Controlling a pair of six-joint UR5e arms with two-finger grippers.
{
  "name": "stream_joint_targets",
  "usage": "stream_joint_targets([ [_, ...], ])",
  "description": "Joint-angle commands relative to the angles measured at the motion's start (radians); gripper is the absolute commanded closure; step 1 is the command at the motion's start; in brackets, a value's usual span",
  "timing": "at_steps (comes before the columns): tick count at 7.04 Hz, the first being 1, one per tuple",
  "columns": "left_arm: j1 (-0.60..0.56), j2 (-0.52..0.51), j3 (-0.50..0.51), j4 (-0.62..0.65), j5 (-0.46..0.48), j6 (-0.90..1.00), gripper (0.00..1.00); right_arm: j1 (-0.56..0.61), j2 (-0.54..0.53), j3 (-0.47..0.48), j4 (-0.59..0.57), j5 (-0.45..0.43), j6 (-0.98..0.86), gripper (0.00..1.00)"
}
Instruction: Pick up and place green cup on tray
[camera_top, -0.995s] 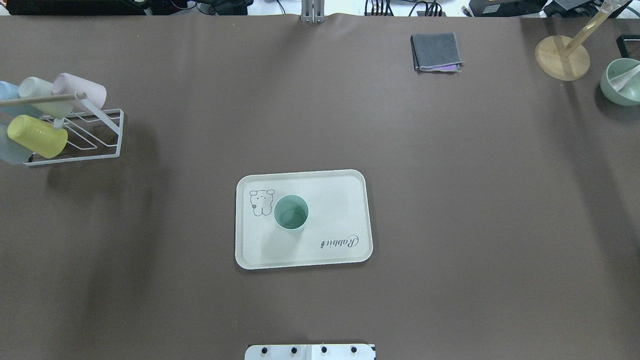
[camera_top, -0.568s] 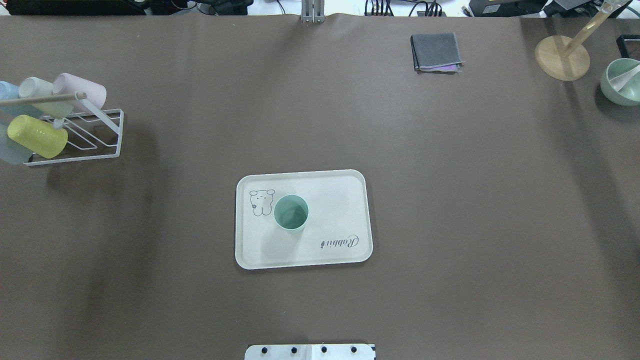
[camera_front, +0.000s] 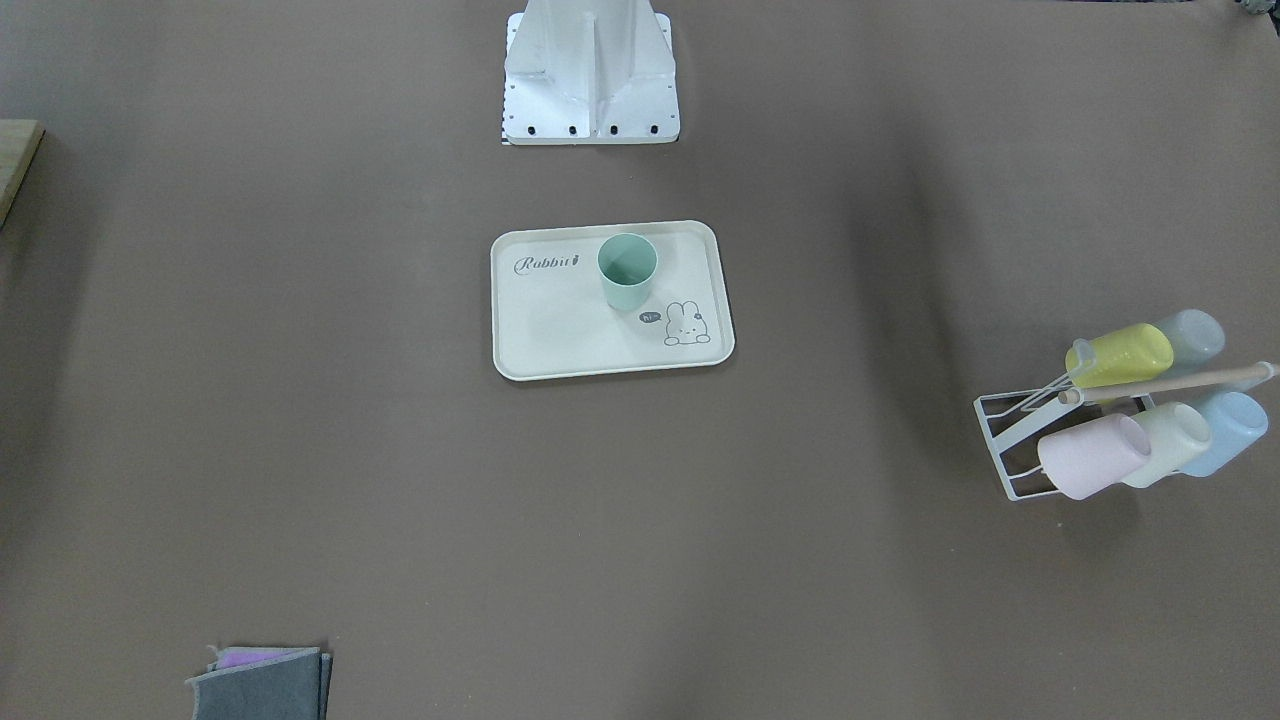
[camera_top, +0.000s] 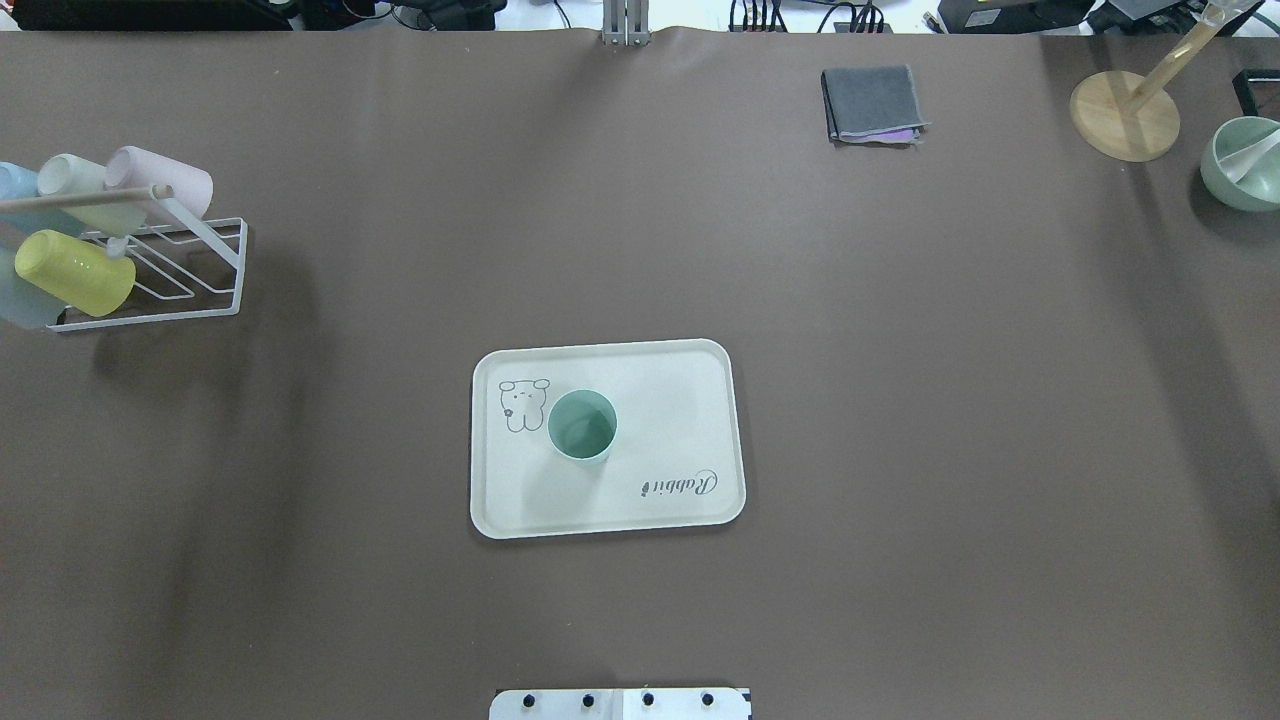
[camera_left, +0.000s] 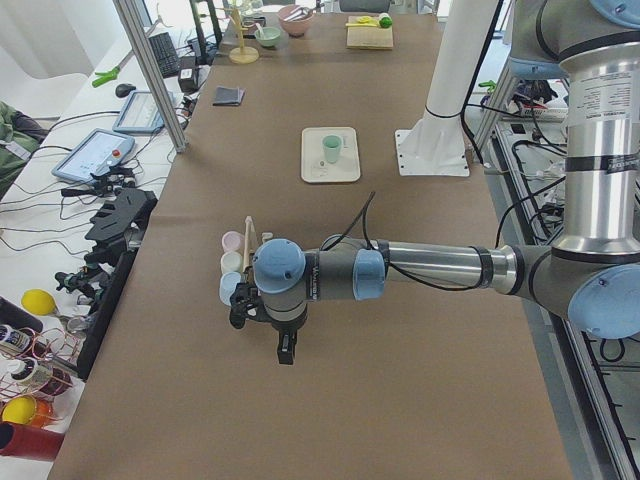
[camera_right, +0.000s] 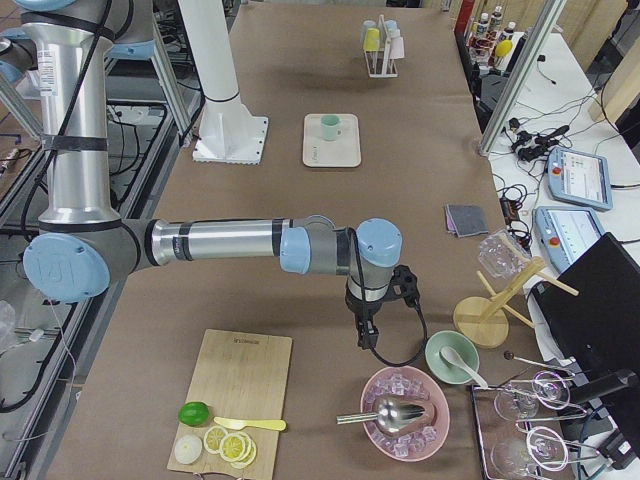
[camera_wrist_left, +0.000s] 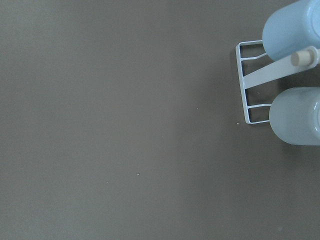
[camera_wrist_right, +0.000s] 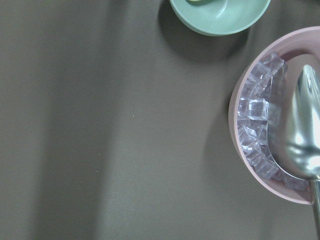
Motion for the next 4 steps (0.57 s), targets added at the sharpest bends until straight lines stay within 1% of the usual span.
stream_joint_targets([
  [1, 0.002, 0.003, 0.005, -0.008, -0.001, 0.001, 0.01, 0.0, 0.001, 0.003, 0.001, -0.001, 0.0, 0.0],
  [4, 0.002, 0.004, 0.008, -0.006, -0.001, -0.003, 0.01, 0.0, 0.001, 0.004, 0.001, -0.001, 0.002, 0.0],
])
